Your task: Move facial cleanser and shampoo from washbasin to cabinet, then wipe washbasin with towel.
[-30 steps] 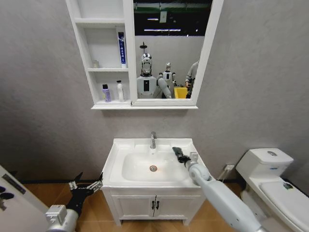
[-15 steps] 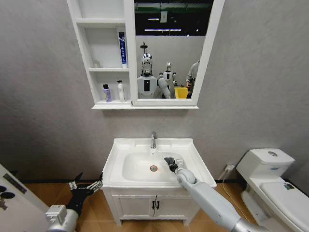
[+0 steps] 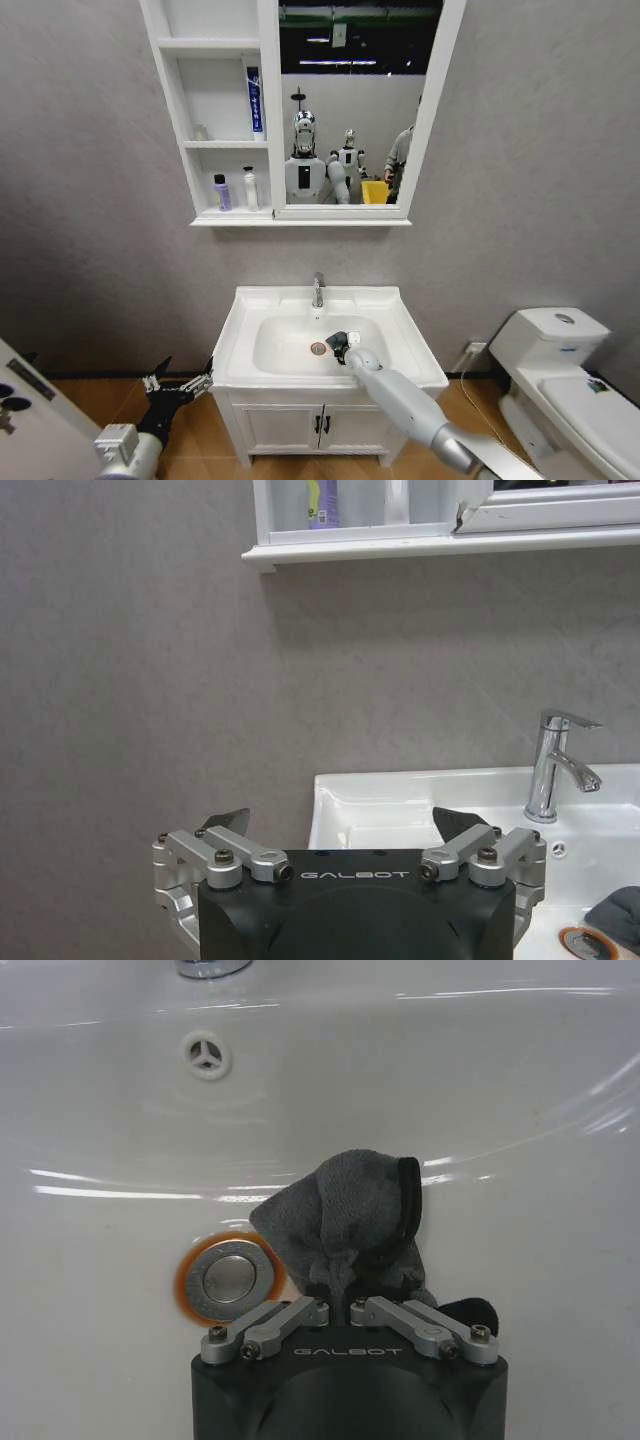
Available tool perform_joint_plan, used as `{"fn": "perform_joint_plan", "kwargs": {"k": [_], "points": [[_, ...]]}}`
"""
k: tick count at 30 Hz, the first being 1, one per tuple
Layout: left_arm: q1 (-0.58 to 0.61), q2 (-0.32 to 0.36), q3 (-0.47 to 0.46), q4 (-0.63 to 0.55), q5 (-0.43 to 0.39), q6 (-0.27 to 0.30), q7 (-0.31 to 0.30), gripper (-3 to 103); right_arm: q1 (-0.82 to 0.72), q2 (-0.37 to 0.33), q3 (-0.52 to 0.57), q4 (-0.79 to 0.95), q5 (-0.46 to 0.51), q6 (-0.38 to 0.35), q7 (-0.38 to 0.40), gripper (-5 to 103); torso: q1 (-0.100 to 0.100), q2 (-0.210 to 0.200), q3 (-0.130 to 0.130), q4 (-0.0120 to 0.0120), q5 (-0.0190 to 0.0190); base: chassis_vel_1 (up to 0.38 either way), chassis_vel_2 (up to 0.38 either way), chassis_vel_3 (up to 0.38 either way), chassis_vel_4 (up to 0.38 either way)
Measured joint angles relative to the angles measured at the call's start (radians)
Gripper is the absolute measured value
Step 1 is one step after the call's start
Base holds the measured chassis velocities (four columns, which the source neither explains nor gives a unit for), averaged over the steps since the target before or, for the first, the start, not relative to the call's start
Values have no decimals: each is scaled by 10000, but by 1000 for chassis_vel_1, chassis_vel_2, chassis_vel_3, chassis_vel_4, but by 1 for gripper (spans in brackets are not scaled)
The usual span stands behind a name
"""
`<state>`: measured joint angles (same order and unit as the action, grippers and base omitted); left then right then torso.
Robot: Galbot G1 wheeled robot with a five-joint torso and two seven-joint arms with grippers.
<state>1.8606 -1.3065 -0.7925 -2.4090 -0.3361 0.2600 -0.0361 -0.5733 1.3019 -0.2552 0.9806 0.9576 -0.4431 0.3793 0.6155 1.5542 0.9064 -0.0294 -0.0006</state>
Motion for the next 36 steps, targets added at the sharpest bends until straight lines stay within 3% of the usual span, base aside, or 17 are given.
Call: {"fn": "perform_joint_plan", "kwargs": {"k": [13, 16, 20, 23, 30, 36], "points": [[0, 0, 0, 0, 0, -2, 0, 100, 559, 1747, -1, -1220, 91, 199, -348, 4, 2, -3, 4, 4, 5, 0, 0, 0, 0], [0, 0, 0, 0, 0, -1, 0, 100, 718, 2403, -53, -1557, 192, 503, -693, 4, 2, -3, 5, 6, 5, 0, 0, 0, 0], [0, 0, 0, 0, 0, -2, 0, 100, 725, 2720, 136, -1597, 387, 773, -846, 4, 2, -3, 4, 12, 7, 0, 0, 0, 0], [0, 0, 0, 0, 0, -2, 0, 100, 657, 2659, 205, -1536, 374, 815, -810, 4, 2, -3, 4, 11, 7, 0, 0, 0, 0], [0, 0, 0, 0, 0, -2, 0, 100, 207, 1054, 672, -845, -738, 558, 365, 4, 2, -3, 3, -3, 8, 0, 0, 0, 0], [0, 0, 0, 0, 0, -1, 0, 100, 104, 670, 854, -585, -529, 440, 440, 4, 1, -2, 2, 1, 4, 0, 0, 0, 0]]}}
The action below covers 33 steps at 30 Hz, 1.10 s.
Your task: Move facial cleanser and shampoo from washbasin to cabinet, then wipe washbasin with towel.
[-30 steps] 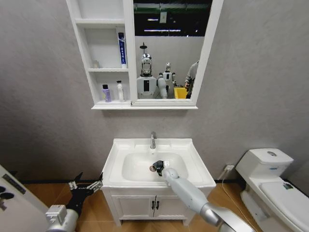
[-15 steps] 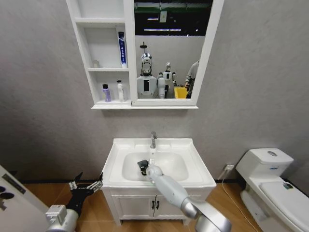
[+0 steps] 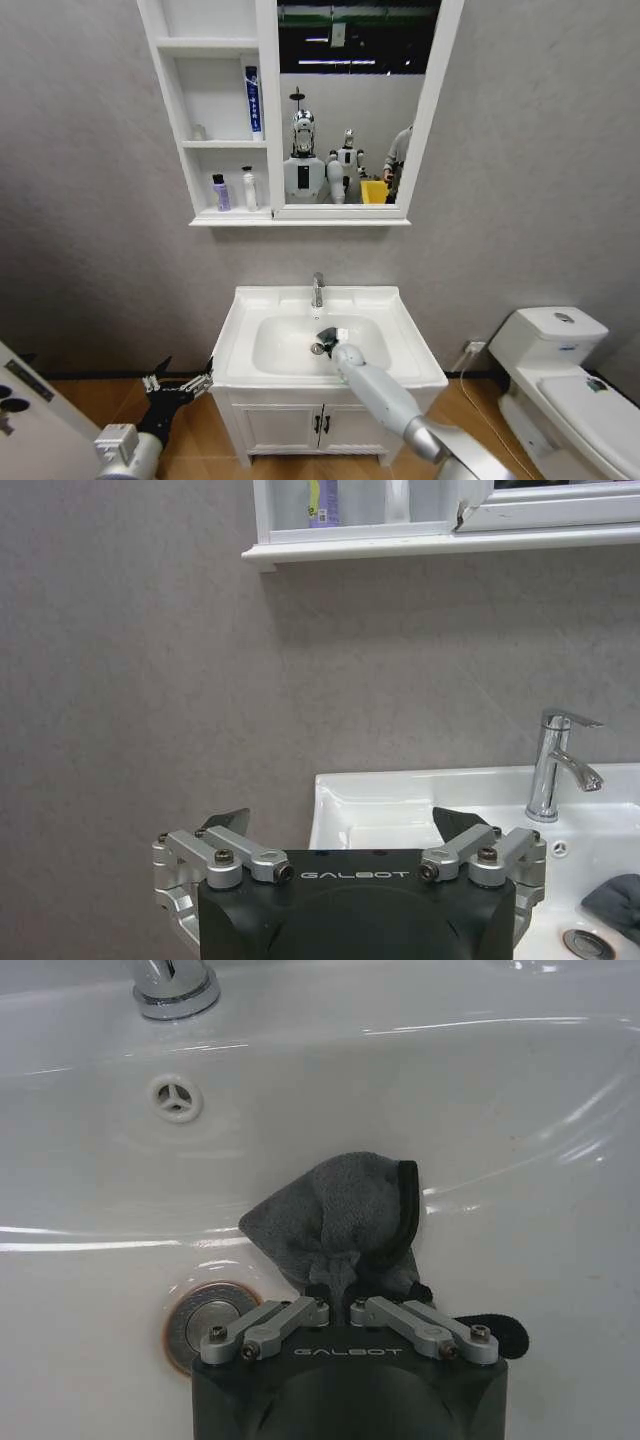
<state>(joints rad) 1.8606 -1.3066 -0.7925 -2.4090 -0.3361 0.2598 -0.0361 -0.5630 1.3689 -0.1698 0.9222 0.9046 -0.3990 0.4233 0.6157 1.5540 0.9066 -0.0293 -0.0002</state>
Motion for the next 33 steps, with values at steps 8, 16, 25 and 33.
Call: {"fn": "perform_joint_plan", "kwargs": {"k": [8, 16, 25, 33], "points": [[0, 0, 0, 0, 0, 0, 0, 100, 110, 1536, 18, -410, 1079, 139, -212, 4, 0, 0, 1, 7, 1, 0, 0, 0, 0], [0, 0, 0, 0, 0, 0, 0, 100, -41, 1611, 269, -321, 637, 65, 238, 4, 0, 0, 0, 0, 1, 0, 0, 0, 0], [0, 0, 0, 0, 0, -1, 0, 100, -1126, -369, 832, 1673, 87, 9, 483, 4, 0, 0, 1, -2, 4, 0, 0, 0, 0], [0, 0, 0, 0, 0, -1, 0, 100, -1865, -1200, 2173, 4370, -712, 498, 272, 4, 0, 0, 0, 9, 6, 0, 0, 0, 0]]}}
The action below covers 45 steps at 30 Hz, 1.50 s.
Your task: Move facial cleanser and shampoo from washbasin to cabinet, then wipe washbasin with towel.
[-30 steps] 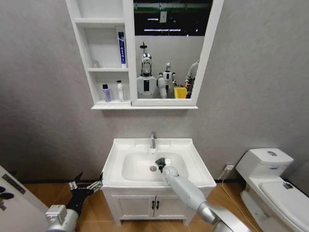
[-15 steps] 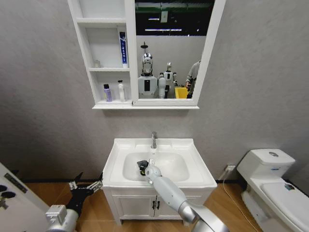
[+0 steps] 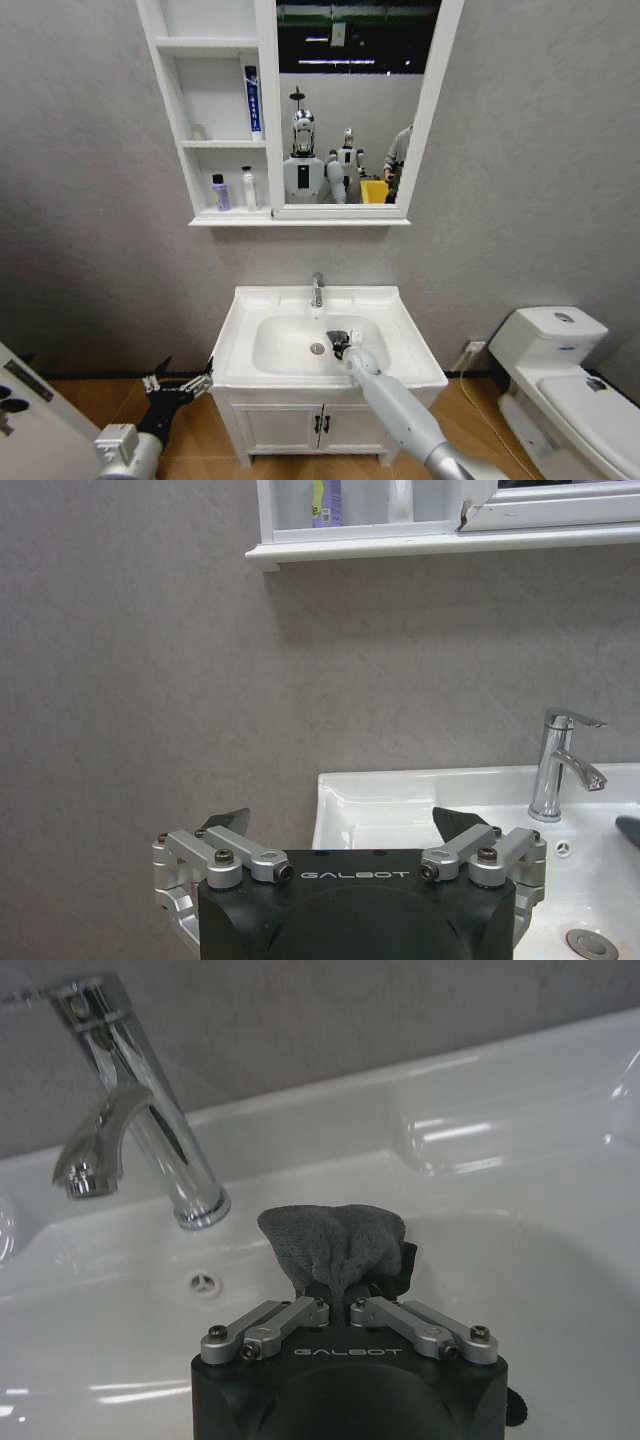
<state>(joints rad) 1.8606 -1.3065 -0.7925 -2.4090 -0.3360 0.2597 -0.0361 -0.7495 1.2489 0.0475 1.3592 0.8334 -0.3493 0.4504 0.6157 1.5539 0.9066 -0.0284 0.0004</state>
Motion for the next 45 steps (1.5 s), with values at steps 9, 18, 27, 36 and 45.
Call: {"fn": "perform_joint_plan", "kwargs": {"k": [9, 18, 27, 36, 45], "points": [[0, 0, 0, 0, 0, 0, 0, 100, -396, -2183, 1049, 284, -142, 523, -706, 4, -2, 1, 0, -12, -1, 0, 0, 0, 0], [-1, 0, 0, 0, 0, 0, 0, 100, 443, -2214, 910, -1846, -184, 1580, -2233, 4, 0, 0, 1, -4, 0, 0, 0, 0, 0], [-1, 0, -1, 0, 0, 0, 0, 100, 484, -1939, 817, -2701, -752, 2222, -2815, 28, -1, 1, 0, -6, -3, 0, 0, 0, 0], [0, 0, 0, 0, 0, 0, 0, 100, 132, -1955, 1051, -2248, -1581, 2642, -2723, 61, -1, 1, 0, -7, -4, 0, 0, 0, 0], [0, 1, 0, 0, 0, 1, 0, 100, -1287, -2462, 1885, -144, -2452, 2900, -2143, 93, 0, 1, 0, -7, -2, 0, 0, 0, 0]]}}
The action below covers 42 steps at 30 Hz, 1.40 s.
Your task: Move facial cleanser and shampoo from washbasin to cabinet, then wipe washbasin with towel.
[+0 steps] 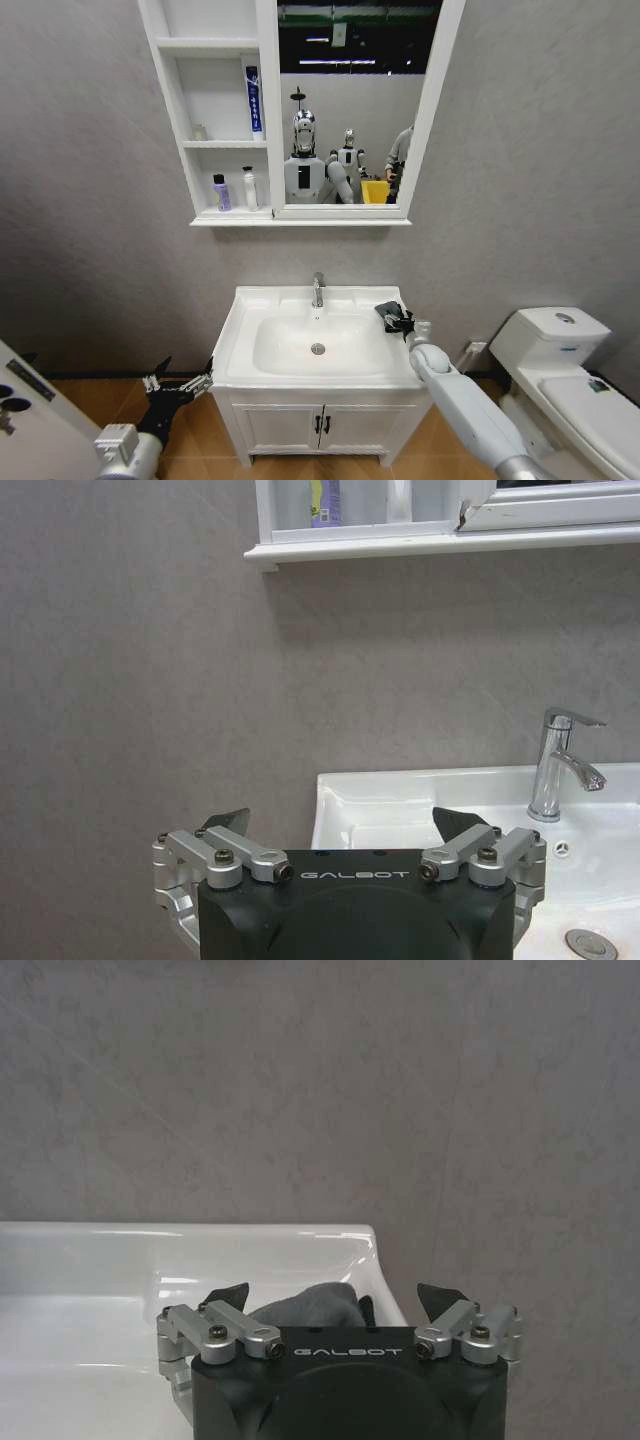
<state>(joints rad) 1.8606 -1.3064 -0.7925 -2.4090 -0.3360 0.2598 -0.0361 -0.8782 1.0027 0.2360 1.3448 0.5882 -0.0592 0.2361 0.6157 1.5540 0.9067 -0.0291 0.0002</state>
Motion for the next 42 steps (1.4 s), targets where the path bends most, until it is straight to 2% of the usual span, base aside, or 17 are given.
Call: {"fn": "perform_joint_plan", "kwargs": {"k": [2, 3, 5, 6, 8, 9, 10, 12, 13, 14, 16, 20, 23, 29, 35, 37, 42], "points": [[0, -1, 0, 0, 0, 0, 0, 100, -1200, -306, 665, 1612, -243, -22, 547, 99, 0, 0, -1, 2, -2, 0, 0, 0, 0], [0, -1, 0, 0, 0, 0, 0, 100, -1200, -306, 665, 1612, -243, -22, 547, 99, 0, 0, -1, 2, -2, 0, 0, 0, 0], [0, -1, 1, 0, 0, 1, 0, 100, -2966, -413, 1918, 3524, -542, -102, 1023, 100, 0, 0, -2, 6, -4, 0, 0, 0, 0], [0, -1, 1, 0, 0, 1, 0, 100, -2966, -413, 1918, 3524, -542, -102, 1023, 100, 0, 0, -2, 6, -4, 0, 0, 0, 0], [0, 1, -1, 0, 0, 1, -1, 100, -5629, -135, 3636, 5248, -938, 181, 849, 100, 0, 1, -2, -7, 3, 0, 0, 0, 0], [0, 1, -1, 0, 0, 1, -1, 100, -5629, -135, 3636, 5248, -938, 181, 849, 100, 0, 1, -2, -7, 3, 0, 0, 0, 0], [-1, 0, 0, 0, 0, 1, 0, 100, -6602, 120, 4200, 5789, -1167, 429, 672, 100, -1, 1, -3, -4, -3, 0, 0, 0, 0], [0, 1, 0, 0, 0, 1, 0, 100, -8736, 1133, 5291, 6867, -1777, 933, 362, 100, -3, 2, -4, -7, -2, 0, 0, 0, 0], [0, 1, 0, 0, 0, 1, 0, 100, -8736, 1133, 5291, 6867, -1777, 933, 362, 100, -3, 2, -4, -7, -2, 0, 0, 0, 0], [0, -2, 0, 0, 0, 1, 0, 100, -9832, 1952, 5800, 7512, -1950, 1286, 192, 100, -3, 3, -5, -6, -1, 0, 0, 0, 0], [0, 0, -1, 0, 0, 1, 0, 100, -11046, 2783, 6154, 8131, -2171, 1845, -9, 100, -4, 4, -5, -3, -7, 0, 0, 0, 0], [0, 0, -1, 0, 0, 1, 0, 100, -12719, 3611, 6298, 9026, -2550, 2696, -73, 100, -3, 3, -2, 0, -5, 0, 0, 0, 0], [-1, 0, 0, 0, 0, 1, 0, 100, -13392, 3959, 6194, 9656, -2592, 2845, 62, 100, -2, 3, -2, 1, -4, 0, 0, 0, 0], [0, 0, 0, 0, 0, 1, 0, 100, -13715, 4142, 5931, 10430, -2805, 2726, 214, 100, -1, 1, -1, 2, -4, 0, 0, 0, 0], [0, 0, -1, 0, 0, 1, 0, 100, -13379, 3881, 5717, 11255, -2756, 2010, 378, 100, -1, 1, -1, 2, -2, 0, 0, 0, 0], [0, 0, 0, 0, 0, 1, 0, 100, -13071, 3645, 5528, 11600, -2686, 1385, 499, 100, 0, 0, 0, 4, -3, 0, 0, 0, 0], [0, 0, 0, 0, 0, 1, 0, 100, -12858, 3492, 5237, 11647, -2906, 929, 557, 100, 1, 0, 0, 2, 0, 0, 0, 0, 0]]}}
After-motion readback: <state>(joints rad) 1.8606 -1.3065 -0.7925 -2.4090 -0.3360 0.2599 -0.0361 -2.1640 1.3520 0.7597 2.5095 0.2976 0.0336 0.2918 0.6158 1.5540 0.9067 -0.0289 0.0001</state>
